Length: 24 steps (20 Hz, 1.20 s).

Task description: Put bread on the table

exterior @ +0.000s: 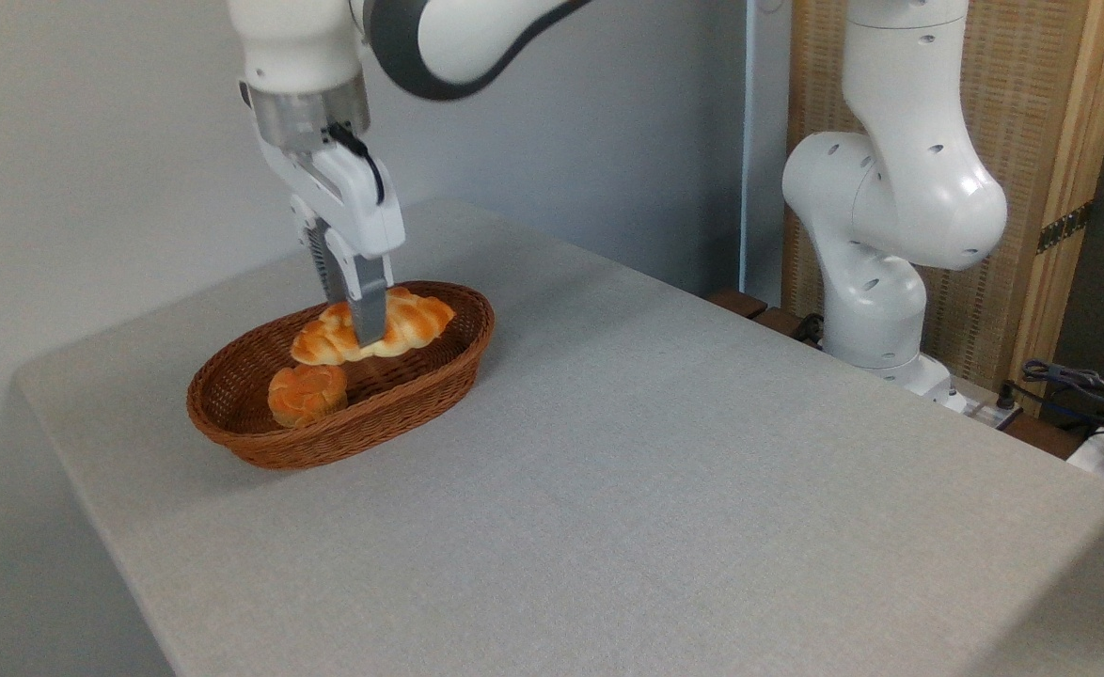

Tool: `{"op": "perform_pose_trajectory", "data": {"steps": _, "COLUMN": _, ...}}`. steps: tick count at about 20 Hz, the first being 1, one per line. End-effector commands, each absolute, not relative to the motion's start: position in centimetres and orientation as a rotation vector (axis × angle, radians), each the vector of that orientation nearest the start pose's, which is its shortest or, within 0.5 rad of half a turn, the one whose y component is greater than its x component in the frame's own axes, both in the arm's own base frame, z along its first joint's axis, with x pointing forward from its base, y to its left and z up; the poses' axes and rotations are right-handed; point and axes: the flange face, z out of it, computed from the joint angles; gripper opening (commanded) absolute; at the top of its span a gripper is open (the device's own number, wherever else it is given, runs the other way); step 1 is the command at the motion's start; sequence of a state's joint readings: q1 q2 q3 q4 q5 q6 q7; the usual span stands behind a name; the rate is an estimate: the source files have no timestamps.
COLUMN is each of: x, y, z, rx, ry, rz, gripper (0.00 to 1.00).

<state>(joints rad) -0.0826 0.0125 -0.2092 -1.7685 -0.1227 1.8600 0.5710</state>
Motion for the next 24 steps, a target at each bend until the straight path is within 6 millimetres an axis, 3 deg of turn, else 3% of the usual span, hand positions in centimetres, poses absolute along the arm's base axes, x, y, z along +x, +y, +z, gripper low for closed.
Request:
{"op": "perform_pose_trajectory", "data": {"steps": 1, "x": 55.7, "y": -15.7, "z": 56.6, "rx": -2.752, "ry": 1.455, "rz": -0.139, "gripper": 0.48}}
{"op": "perform_pose_trajectory", "data": {"steps": 4, "x": 56.6, "y": -14.5, "z": 55.0, "rx": -2.575, "ry": 1.492, "rz": -0.043, "gripper": 0.68}}
{"op": "perform_pose_trajectory", "data": {"steps": 6, "x": 57.6, "y": -14.1, "z": 53.1, "rx": -2.526, "ry": 1.490, "rz": 0.011, "gripper": 0.87}}
{"op": "perform_pose_trajectory", "data": {"steps": 8, "x": 57.8, "y": -14.0, "z": 52.6, "rx": -2.504, "ry": 1.492, "rz": 0.029, "gripper": 1.00}}
{"op": "perform_pose_trajectory", "data": {"steps": 24, "x": 58.0, "y": -14.0, "z": 52.2, "rx": -2.510, "ry": 1.484, "rz": 0.034, "gripper": 1.00}}
